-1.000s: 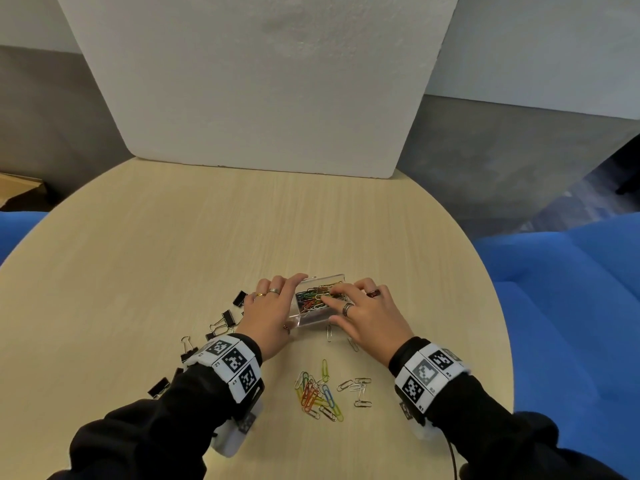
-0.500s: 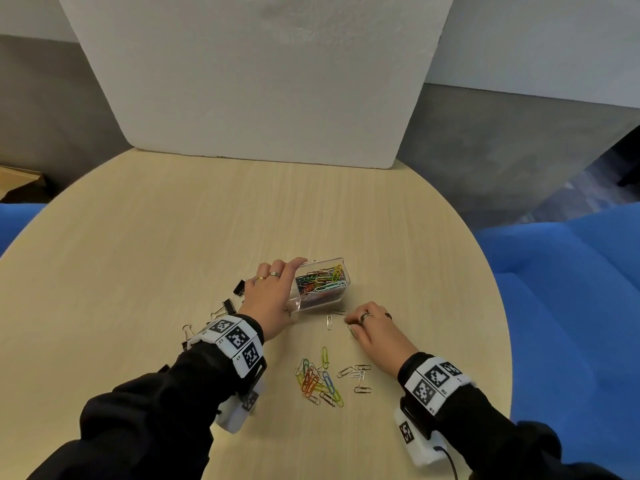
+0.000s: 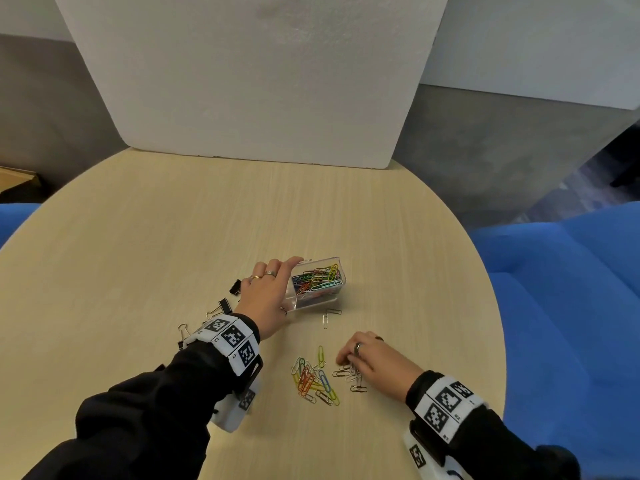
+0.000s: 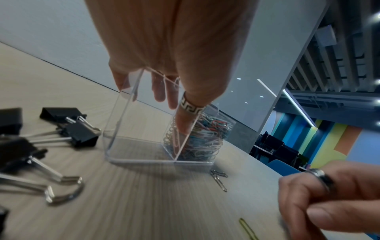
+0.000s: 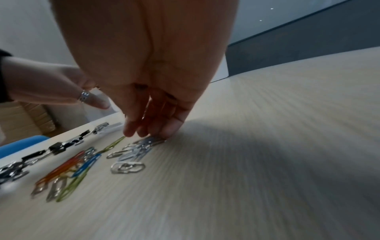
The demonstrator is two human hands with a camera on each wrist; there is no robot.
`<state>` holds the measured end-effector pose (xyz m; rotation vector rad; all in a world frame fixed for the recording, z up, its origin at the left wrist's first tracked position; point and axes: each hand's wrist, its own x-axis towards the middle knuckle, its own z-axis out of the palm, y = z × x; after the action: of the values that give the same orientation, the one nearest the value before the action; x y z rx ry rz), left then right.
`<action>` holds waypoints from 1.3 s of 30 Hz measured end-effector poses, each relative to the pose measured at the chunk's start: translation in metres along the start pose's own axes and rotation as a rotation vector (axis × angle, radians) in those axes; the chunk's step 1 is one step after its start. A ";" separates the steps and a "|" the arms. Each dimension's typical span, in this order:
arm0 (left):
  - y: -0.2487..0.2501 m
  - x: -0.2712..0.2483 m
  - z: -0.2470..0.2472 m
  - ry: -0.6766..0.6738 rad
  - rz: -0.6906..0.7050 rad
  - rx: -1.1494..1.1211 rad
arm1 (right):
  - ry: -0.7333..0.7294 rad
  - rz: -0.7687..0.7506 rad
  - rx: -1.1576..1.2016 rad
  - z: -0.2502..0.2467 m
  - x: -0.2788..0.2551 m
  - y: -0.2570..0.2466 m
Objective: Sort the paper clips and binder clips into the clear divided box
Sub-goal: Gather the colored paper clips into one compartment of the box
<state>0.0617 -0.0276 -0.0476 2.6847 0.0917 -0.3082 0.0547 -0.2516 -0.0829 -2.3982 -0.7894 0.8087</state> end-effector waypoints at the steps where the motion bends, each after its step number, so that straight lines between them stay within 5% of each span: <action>1: 0.000 0.000 0.000 -0.002 0.001 0.005 | -0.002 -0.004 0.020 -0.001 -0.003 0.000; 7: 0.000 0.000 0.000 0.000 0.004 0.010 | 0.166 0.013 -0.002 -0.009 -0.008 0.010; 19: -0.001 0.001 0.001 0.003 0.001 0.003 | -0.038 0.060 0.033 -0.003 -0.020 0.010; 29: -0.002 0.001 0.003 0.017 0.005 0.004 | 0.115 0.045 0.173 0.013 -0.016 0.012; 39: -0.003 0.002 0.004 0.021 0.013 0.012 | 0.065 0.054 -0.135 0.017 -0.008 0.004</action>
<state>0.0627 -0.0267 -0.0533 2.6994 0.0787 -0.2769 0.0397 -0.2552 -0.0941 -2.5609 -0.7794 0.7145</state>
